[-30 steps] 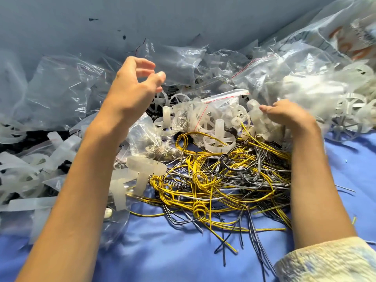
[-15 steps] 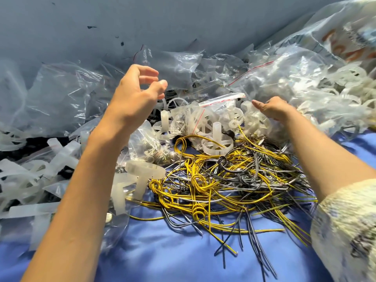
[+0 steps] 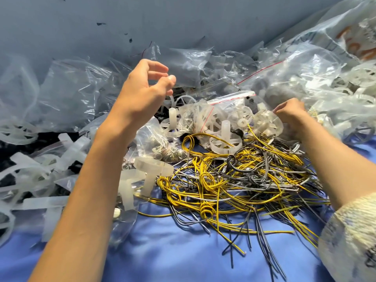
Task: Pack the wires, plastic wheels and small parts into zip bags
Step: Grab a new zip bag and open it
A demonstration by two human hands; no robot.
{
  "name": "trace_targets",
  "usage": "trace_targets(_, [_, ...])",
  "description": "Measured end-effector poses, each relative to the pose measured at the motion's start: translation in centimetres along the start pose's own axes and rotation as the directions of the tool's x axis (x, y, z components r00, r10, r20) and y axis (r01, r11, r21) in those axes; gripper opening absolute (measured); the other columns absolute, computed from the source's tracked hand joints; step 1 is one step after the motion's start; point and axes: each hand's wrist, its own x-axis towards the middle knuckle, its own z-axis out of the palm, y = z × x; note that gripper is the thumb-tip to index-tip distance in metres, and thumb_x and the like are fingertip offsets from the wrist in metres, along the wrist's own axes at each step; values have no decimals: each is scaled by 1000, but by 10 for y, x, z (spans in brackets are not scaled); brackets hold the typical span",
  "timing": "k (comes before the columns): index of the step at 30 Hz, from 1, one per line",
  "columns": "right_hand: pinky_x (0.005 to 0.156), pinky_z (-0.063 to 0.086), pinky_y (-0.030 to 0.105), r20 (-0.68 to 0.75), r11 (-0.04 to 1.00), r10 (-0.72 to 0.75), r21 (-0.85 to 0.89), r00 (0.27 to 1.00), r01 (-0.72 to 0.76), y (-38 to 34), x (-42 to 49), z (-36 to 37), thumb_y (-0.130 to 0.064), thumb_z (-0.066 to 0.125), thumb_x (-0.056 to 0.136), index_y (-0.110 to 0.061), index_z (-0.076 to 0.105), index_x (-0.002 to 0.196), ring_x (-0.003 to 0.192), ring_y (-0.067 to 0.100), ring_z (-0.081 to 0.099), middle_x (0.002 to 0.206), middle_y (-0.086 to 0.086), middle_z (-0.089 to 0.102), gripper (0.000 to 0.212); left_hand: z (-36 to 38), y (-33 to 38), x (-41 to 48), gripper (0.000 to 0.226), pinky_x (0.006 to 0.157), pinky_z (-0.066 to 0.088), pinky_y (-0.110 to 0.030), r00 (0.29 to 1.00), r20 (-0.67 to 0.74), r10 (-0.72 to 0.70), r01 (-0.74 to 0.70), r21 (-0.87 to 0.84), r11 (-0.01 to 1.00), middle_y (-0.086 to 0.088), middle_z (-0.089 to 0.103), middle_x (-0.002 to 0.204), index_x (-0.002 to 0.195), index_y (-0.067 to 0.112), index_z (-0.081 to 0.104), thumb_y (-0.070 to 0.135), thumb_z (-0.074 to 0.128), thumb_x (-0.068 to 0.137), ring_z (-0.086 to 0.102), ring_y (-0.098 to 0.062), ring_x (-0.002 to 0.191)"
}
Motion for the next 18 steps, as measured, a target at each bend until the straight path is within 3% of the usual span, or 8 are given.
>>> trace_targets(2, [77,49,24,-106,997,-9,69,994,16,-8,0,-9,-7,67,81,-10,74,99,81,18,59,94,13,71,20,-2,0,1,7,77,48,-20,1000,-7,-1,1,-2,1000,8,61,110,101,28,52,28,54,95,67,1,83])
trace_targets(4, [85,54,36,-198,978,-52,189,979,90,-27,-2,-24,0,62,80,-9,72,98,88,19,61,103,15,70,22,-2,-1,1,3,78,48,-21,1000,3,-8,8,1,1000,9,63,107,97,30,53,28,55,94,67,2,83])
trace_targets(6, [83,56,44,-192,918,-167,328,967,224,-55,-14,-39,5,56,79,-5,69,96,90,22,62,101,17,67,23,-2,-4,1,2,79,48,-24,1000,8,-22,22,9,1000,8,65,102,94,29,56,27,55,94,68,1,81])
trace_targets(9, [70,55,34,-141,868,-413,240,900,435,-96,-50,-56,-7,59,73,-14,66,82,76,17,58,83,12,62,13,-2,-5,3,7,74,48,-23,998,1,-63,63,-28,998,6,68,99,91,27,56,29,51,96,69,-1,77])
trace_targets(12, [48,37,21,84,792,-610,25,788,611,-121,-94,-59,-15,64,78,-18,62,70,60,11,48,69,-3,58,9,-3,-1,7,19,66,47,-24,984,-36,-172,164,-174,971,3,70,99,102,26,50,41,39,99,71,-7,73])
trace_targets(14, [55,41,23,223,667,-701,-132,678,733,-132,-120,-47,-15,64,82,-24,68,79,73,12,56,82,-5,65,10,-6,3,7,38,68,53,-31,978,-30,-207,188,-308,933,-4,70,104,116,23,48,53,37,95,72,-16,79])
trace_targets(16, [80,50,31,262,567,-776,-108,573,817,-138,-136,-28,-3,60,83,-17,71,88,98,17,61,107,1,68,18,-6,6,7,48,70,58,-41,985,-5,-174,158,-388,908,-13,67,113,114,17,52,55,42,86,71,-29,87])
trace_targets(18, [97,47,36,265,573,-793,14,549,820,-140,-148,-13,9,51,82,-16,71,87,113,16,57,123,3,62,32,-6,11,3,28,71,59,-43,990,-28,-138,120,-352,928,-18,64,117,105,19,52,42,48,89,67,-38,94])
